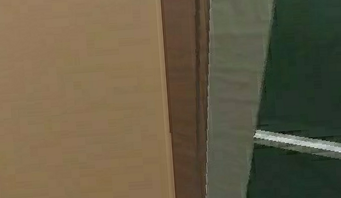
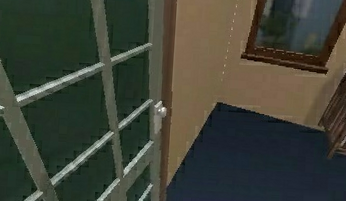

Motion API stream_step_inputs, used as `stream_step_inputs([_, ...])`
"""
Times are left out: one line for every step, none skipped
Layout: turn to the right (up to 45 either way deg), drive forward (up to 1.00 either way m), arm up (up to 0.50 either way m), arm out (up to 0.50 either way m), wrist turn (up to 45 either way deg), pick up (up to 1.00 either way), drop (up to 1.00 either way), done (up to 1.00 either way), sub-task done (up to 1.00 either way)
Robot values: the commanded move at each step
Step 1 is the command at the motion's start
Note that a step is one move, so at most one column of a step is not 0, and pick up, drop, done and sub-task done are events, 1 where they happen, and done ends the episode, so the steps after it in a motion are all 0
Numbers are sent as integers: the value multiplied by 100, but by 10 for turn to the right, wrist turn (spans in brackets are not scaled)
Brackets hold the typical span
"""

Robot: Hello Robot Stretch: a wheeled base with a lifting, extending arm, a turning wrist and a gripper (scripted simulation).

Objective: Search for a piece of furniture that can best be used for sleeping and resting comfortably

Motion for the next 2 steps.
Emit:
stream_step_inputs([-180, 0, 0, 0, 0, 0, 0, 0, 0])
stream_step_inputs([0, 20, 0, 0, 0, 0, 0, 0, 0])
